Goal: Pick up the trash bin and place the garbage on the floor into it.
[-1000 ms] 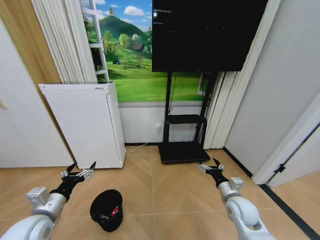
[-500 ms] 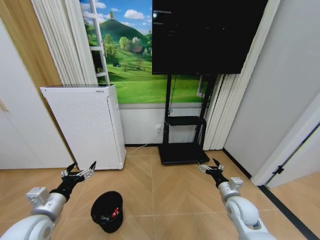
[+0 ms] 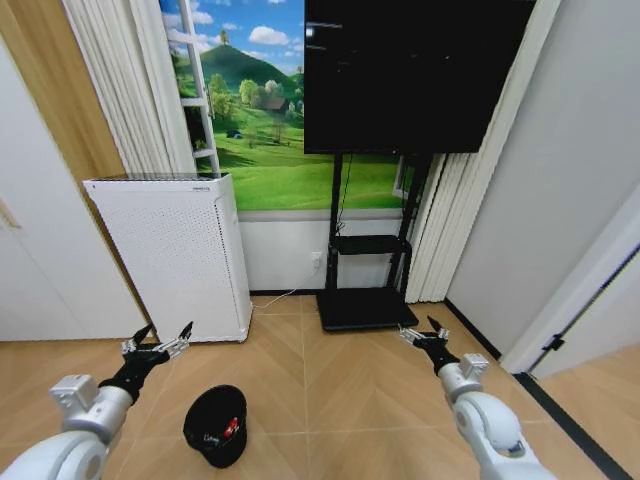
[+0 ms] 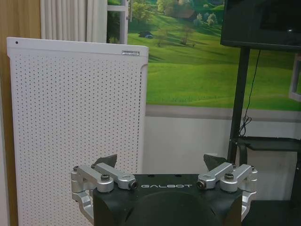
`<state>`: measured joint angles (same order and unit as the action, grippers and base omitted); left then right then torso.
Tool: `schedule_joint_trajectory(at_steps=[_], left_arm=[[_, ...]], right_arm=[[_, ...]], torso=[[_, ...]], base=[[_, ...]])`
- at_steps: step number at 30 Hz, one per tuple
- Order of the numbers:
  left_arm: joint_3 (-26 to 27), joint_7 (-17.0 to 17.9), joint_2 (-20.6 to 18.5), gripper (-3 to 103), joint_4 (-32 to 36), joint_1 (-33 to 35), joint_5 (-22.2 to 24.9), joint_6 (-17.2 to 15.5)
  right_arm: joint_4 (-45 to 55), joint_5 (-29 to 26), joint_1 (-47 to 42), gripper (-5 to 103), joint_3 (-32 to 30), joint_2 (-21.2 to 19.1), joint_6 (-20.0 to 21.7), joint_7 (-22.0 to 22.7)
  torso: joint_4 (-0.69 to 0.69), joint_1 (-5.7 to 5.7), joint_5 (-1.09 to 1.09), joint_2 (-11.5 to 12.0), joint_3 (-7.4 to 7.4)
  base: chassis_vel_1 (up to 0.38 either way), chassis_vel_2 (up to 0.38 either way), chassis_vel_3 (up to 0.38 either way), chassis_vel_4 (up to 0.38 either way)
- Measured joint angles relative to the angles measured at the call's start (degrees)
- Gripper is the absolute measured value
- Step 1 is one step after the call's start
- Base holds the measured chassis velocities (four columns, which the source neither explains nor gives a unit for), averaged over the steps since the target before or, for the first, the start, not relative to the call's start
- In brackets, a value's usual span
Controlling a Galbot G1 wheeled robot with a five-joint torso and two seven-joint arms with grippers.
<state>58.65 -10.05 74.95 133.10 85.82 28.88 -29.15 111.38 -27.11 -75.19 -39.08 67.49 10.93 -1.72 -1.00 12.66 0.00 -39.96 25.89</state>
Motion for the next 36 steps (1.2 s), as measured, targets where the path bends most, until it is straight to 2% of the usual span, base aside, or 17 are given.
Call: schedule_joint_trajectory(at_steps=[26, 28, 36], left_arm=[[0.8, -0.7, 0.2, 100, 0.5, 0.4, 0.3, 0.3], [0.8, -1.4, 0.1, 100, 0.5, 0.4, 0.5, 1.9], [0.5, -1.2, 0.1, 100, 0.5, 0.4, 0.0, 2.8]], right_arm=[[0.4, 0.0, -0.2, 100, -0.2, 0.1, 0.1, 0.1], [0.5, 0.0, -0.2, 100, -0.3, 0.2, 0.1, 0.2], [1.5, 0.3, -0.7, 100, -0.3, 0.5, 0.9, 0.2]], torso=[[0.0, 2.64, 0.0, -6.3, 3.69], [0.0, 2.98, 0.0, -7.1, 4.14], [0.0, 3.2, 0.0, -7.6, 4.43]], base=[[0.0, 0.0, 0.0, 0.0], [0.0, 0.0, 0.0, 0.0], [0.0, 0.0, 0.0, 0.0]])
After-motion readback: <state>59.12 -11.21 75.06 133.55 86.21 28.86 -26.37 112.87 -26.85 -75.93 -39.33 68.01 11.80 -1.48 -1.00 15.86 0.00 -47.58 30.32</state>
